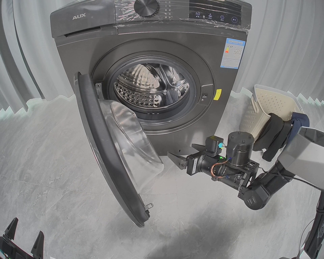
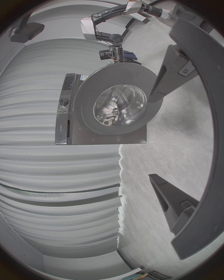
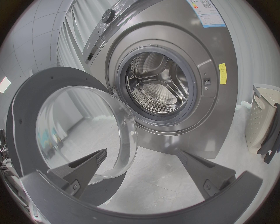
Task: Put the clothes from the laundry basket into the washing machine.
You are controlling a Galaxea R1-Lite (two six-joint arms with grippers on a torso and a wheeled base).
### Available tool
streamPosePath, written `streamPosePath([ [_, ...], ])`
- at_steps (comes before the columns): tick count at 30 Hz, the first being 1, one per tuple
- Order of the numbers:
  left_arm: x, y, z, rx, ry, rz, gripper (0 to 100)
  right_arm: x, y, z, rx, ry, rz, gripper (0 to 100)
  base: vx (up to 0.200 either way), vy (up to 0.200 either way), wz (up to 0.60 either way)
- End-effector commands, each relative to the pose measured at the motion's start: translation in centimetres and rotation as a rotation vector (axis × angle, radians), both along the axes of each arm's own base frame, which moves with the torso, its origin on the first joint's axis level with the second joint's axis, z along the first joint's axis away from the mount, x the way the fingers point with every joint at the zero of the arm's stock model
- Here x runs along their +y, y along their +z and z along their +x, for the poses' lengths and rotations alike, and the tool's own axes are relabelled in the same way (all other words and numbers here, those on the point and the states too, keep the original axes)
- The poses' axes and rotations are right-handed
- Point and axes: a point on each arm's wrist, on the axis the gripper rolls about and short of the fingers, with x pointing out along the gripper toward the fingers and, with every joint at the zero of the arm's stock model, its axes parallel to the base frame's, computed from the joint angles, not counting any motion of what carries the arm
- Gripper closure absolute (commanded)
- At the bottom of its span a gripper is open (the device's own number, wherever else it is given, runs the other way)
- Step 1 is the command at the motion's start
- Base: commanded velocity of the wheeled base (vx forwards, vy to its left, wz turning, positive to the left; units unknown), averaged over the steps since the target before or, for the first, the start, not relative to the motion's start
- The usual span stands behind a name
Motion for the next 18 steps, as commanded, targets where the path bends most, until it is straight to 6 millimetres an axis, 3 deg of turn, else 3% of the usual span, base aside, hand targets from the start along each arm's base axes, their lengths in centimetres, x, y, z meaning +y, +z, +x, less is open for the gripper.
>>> streamPosePath([
  [1, 0.0, -0.5, 0.0, -0.002, -0.001, -0.001, 0, 2.0, -3.1, 1.4, 0.032, 0.01, -0.024, 0, 0.0, 0.0, 0.0],
  [6, 0.0, -0.5, 0.0, 0.0, -0.001, -0.001, 0, 3.5, -3.7, 0.5, 0.039, 0.059, -0.031, 0, 0.0, 0.0, 0.0],
  [12, 0.0, -0.5, 0.0, -0.002, -0.001, -0.001, 0, 4.8, -2.7, -0.7, 0.008, 0.105, -0.008, 0, 0.0, 0.0, 0.0],
  [18, 0.0, -0.5, 0.0, -0.002, -0.001, -0.001, 0, 4.7, -1.7, 0.1, -0.021, 0.093, 0.014, 0, 0.0, 0.0, 0.0],
])
